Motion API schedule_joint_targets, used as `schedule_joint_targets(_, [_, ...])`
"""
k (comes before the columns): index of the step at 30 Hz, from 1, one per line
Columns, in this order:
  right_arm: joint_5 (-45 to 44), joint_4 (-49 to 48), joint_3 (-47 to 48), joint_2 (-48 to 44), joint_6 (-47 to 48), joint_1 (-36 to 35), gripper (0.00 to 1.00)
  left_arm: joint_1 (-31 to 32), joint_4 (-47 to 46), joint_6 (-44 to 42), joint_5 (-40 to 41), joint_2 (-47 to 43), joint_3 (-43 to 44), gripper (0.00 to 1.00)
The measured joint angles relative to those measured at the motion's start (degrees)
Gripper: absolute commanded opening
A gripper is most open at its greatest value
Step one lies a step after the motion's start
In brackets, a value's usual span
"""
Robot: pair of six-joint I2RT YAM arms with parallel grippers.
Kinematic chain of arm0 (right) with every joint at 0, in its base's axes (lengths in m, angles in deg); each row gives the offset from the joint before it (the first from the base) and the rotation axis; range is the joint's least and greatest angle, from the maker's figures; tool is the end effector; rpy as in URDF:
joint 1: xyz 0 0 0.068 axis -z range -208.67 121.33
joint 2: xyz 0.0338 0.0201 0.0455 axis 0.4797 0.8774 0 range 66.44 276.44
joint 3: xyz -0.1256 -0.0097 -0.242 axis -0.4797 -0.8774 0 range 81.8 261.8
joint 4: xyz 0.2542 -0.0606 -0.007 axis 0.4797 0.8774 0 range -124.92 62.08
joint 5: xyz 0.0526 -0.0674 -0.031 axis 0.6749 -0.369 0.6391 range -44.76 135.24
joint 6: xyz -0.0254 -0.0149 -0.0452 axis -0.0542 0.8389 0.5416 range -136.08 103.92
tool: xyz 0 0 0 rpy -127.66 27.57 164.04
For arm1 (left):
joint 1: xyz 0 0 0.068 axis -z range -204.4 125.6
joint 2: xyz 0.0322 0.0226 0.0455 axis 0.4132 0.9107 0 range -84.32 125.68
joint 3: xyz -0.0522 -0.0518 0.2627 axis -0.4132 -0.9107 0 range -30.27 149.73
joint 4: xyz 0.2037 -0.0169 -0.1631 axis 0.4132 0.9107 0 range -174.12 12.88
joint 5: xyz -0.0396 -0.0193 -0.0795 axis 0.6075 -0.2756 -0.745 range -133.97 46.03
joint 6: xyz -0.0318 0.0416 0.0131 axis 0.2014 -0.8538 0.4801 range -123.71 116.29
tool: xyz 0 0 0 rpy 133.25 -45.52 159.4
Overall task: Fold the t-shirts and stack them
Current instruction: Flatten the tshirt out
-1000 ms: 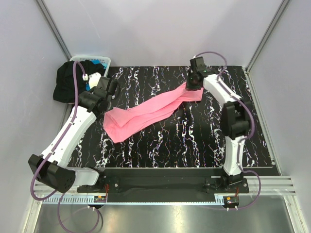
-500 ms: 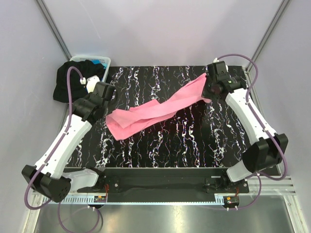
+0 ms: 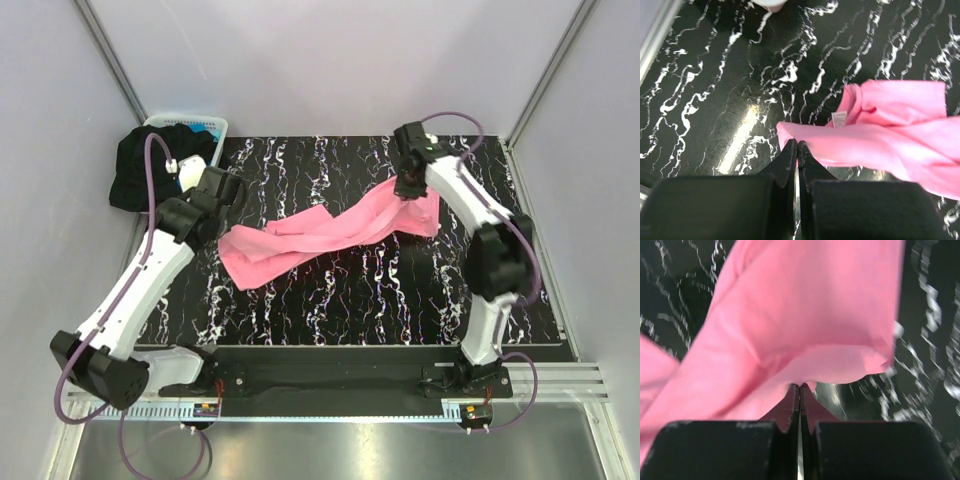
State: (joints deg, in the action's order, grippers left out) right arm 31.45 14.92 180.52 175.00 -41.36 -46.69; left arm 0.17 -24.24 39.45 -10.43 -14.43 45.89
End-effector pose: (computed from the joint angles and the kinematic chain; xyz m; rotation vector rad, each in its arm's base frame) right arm 0.3930 0.1189 0.2873 0.2462 2.5535 -0.0318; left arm 0.2153 -0.0768 0.3644 -0.5962 2.2329 0.1542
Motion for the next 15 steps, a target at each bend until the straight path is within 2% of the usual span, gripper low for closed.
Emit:
schedule_joint_targets(4, [3.5, -0.2, 15.2, 17.9, 1.2, 0.0, 0.00, 0.0, 0.5, 2.7, 4.1, 3.9, 2.1, 0.00])
schedule_joint_targets(8, [5.3, 3.4, 29.9, 29.7, 2.7, -0.1, 0.00, -0.8, 1.2, 5.8, 7.5, 10.2, 6.4, 0.00])
schedule_joint_targets(11, [5.3, 5.8, 38.2, 34.1, 3.8, -0.1, 0.00, -1.5, 1.1, 7.6, 8.9, 15.9, 9.6, 0.00])
schedule_joint_targets(15, [3.5, 7.4, 42.4, 34.9, 4.3, 0.1, 0.00, -2.6, 2.5, 10.3, 10.3, 23.8, 13.3, 0.00])
